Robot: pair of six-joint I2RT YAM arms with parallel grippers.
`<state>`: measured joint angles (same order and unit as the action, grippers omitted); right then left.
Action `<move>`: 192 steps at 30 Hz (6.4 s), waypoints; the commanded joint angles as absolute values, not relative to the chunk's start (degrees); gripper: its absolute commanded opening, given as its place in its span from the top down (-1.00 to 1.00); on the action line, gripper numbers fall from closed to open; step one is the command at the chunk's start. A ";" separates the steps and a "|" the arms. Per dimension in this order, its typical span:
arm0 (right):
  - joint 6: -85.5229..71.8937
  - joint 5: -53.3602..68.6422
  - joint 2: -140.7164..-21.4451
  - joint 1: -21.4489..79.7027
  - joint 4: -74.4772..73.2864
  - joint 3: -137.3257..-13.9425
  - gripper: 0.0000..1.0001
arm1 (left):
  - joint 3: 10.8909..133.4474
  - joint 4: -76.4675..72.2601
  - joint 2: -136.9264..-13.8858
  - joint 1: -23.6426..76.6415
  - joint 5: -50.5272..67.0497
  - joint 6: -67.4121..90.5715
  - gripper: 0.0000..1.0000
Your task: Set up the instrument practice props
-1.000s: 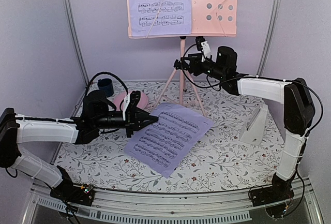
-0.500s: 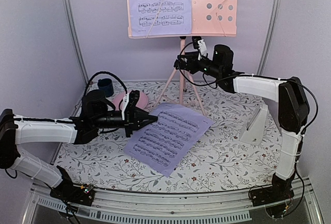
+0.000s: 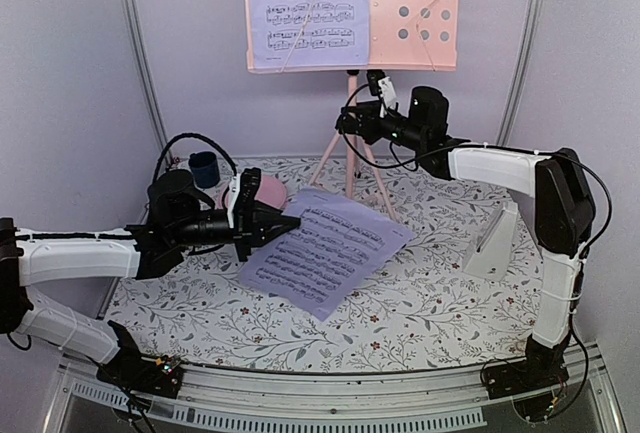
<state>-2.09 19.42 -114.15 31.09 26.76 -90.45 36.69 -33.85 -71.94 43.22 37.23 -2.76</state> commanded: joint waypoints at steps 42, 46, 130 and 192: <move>-17.87 11.80 -110.03 40.74 18.04 -94.53 1.00 | 41.40 -34.33 -65.98 43.51 36.79 0.90 1.00; -18.19 12.29 -109.31 41.49 18.02 -93.52 1.00 | 41.78 -34.69 -65.49 43.54 36.64 1.19 1.00; -16.97 6.65 -63.98 45.98 13.80 -55.03 -0.40 | 68.15 -32.02 -65.68 44.72 6.78 8.87 1.00; -32.78 -12.24 -85.14 45.80 8.21 -93.69 0.12 | 85.81 -40.87 -77.00 46.13 -10.02 11.93 1.00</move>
